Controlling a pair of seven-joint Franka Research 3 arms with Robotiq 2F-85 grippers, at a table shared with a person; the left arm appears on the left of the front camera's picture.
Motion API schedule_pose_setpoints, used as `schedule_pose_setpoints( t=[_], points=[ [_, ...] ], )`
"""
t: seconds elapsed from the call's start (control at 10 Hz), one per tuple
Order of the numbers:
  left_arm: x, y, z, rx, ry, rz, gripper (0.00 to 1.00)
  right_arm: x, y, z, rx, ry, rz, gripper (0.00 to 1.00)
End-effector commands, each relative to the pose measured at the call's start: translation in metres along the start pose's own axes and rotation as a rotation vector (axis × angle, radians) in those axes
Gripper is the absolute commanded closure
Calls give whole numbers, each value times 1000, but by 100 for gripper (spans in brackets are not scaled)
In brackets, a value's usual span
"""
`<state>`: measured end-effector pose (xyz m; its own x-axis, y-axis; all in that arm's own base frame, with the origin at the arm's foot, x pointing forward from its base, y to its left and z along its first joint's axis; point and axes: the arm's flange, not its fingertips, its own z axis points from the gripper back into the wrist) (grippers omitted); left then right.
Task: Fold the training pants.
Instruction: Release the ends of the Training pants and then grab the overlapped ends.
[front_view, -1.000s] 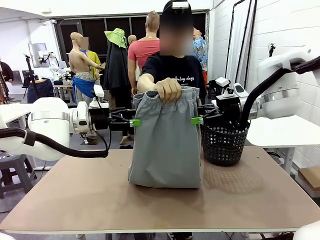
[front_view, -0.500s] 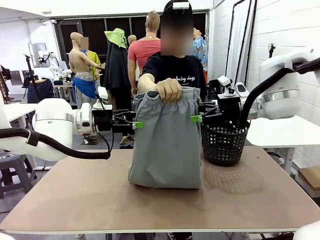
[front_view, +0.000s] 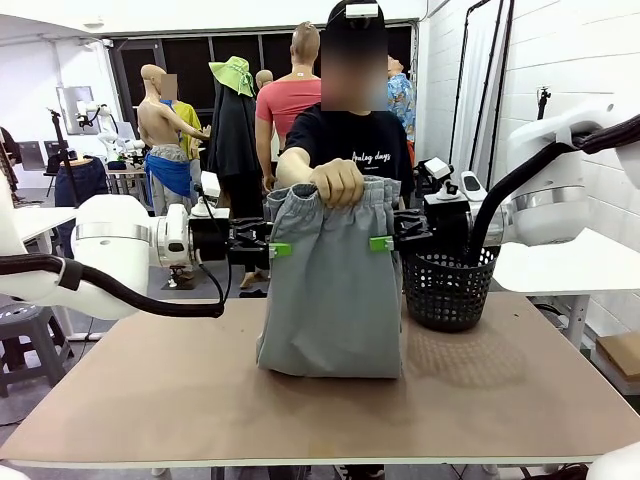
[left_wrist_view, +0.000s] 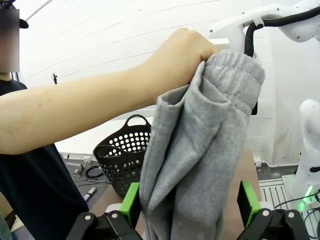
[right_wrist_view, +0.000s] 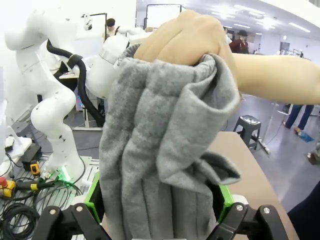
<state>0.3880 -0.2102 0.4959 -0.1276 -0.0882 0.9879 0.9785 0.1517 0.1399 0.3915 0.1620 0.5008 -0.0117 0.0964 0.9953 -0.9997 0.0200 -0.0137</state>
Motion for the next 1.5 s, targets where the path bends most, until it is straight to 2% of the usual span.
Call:
schedule_pose_setpoints(
  t=[0.0,0.4,0.8,1.0,1.2,1.4],
  points=[
    [7,-3,-7,16,-4,36,0,-1,-3,-16,-37,-30,-2,0],
    [6,-7,-19,64,-8,103,0,-4,-11,-22,-107,-68,16,0],
    [16,-15,-34,-19,8,51,0,-6,-22,-20,-88,-67,-4,0],
    [16,-10,-40,-29,-8,-9,0,-5,-23,-21,-60,-53,-17,0],
    [16,-2,-49,-46,-9,14,0,-2,-29,-23,-47,-53,-15,0],
    [12,12,-54,-3,8,56,0,1,-31,-25,-41,-43,-8,0]
  ],
)
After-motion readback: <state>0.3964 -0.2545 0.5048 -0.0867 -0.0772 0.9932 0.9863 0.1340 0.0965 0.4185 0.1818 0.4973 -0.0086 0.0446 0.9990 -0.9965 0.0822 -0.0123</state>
